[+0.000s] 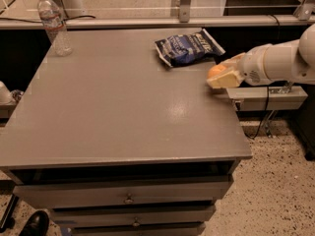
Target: Move orange near blue chip bag
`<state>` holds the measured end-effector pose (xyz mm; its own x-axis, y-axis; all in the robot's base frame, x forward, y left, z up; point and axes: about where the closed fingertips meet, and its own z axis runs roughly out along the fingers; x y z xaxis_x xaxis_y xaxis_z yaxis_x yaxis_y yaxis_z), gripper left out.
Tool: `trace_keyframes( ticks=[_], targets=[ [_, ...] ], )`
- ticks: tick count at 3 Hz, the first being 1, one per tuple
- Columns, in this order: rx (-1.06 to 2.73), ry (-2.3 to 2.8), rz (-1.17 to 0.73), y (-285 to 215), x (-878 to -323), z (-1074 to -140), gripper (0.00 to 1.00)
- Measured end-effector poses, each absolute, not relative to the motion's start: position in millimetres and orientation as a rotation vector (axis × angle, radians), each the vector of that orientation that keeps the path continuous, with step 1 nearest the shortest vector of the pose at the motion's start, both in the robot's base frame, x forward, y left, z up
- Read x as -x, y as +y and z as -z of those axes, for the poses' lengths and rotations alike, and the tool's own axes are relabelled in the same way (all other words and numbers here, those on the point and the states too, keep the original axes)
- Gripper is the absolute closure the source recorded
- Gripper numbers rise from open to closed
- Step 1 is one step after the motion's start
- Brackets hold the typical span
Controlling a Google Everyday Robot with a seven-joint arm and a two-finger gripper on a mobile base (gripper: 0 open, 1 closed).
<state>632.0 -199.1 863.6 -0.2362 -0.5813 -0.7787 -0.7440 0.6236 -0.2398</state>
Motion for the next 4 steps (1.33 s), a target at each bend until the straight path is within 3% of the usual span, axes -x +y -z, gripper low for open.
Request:
trace_keyframes(
  ticks=[3, 4],
  targets=[
    [0.994, 1.916, -0.267, -193.4, -722.2, -845.7, 1.00],
    [0.998, 1.906, -0.291, -182.5, -736.0, -845.1, 0.93]
  ],
)
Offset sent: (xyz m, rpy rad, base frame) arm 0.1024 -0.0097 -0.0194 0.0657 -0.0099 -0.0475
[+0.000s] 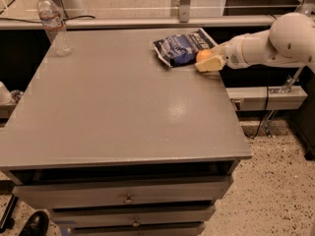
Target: Move orange near blue chip bag
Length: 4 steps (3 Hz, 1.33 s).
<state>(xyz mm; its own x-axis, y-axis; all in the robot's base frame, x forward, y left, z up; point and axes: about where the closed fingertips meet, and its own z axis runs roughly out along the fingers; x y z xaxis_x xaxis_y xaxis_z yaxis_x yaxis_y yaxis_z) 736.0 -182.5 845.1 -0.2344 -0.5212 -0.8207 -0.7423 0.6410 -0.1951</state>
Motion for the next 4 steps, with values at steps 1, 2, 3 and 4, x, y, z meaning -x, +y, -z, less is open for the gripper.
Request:
trace_keyframes(
  ticks=[1, 2, 3, 4],
  targets=[
    [0.998, 1.908, -0.305, -176.9, -742.7, -844.2, 0.75],
    [0.994, 1.912, -0.313, -175.5, -744.5, -842.6, 0.52],
    [0.993, 1.914, -0.320, -174.8, -745.0, -841.3, 0.28],
    [0.994, 1.916, -0.327, -174.4, -745.2, -839.7, 0.05]
  ],
)
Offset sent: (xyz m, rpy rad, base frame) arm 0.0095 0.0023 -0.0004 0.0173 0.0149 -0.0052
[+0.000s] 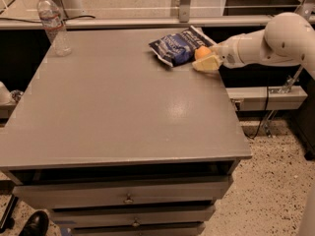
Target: Move orange near blue chip bag
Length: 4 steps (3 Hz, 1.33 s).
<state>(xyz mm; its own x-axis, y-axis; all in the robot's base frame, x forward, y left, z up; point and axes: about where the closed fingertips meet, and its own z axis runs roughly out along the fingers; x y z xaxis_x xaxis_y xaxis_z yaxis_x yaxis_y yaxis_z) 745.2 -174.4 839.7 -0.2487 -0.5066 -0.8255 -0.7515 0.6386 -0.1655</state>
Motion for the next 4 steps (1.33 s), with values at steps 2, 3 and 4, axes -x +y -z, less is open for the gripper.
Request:
trace_keyframes(
  ticks=[2, 3, 4],
  targets=[
    [0.991, 1.919, -0.331, -176.3, -742.8, -838.9, 0.00],
    [0.983, 1.925, -0.327, -181.2, -737.1, -838.4, 0.00],
    [0.981, 1.925, -0.320, -187.5, -726.2, -842.5, 0.00]
  ],
)
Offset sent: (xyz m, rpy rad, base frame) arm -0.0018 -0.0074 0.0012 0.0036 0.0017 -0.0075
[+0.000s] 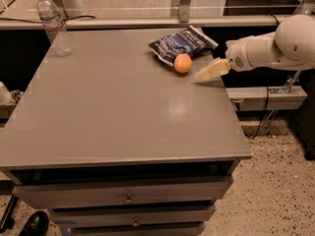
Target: Move orange near blue chip bag
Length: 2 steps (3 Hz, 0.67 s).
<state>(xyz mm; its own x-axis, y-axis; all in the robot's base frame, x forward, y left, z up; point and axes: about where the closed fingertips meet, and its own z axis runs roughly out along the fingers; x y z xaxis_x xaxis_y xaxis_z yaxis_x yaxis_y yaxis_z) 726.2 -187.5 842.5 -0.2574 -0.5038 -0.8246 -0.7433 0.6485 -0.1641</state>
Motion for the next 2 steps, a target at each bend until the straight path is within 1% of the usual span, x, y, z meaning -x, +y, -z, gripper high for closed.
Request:
trace_keyframes(
  ticks=[2],
  targets=[
    [1.059, 1.886, -0.327, -211.0, -677.3, -898.2, 0.00]
  ],
)
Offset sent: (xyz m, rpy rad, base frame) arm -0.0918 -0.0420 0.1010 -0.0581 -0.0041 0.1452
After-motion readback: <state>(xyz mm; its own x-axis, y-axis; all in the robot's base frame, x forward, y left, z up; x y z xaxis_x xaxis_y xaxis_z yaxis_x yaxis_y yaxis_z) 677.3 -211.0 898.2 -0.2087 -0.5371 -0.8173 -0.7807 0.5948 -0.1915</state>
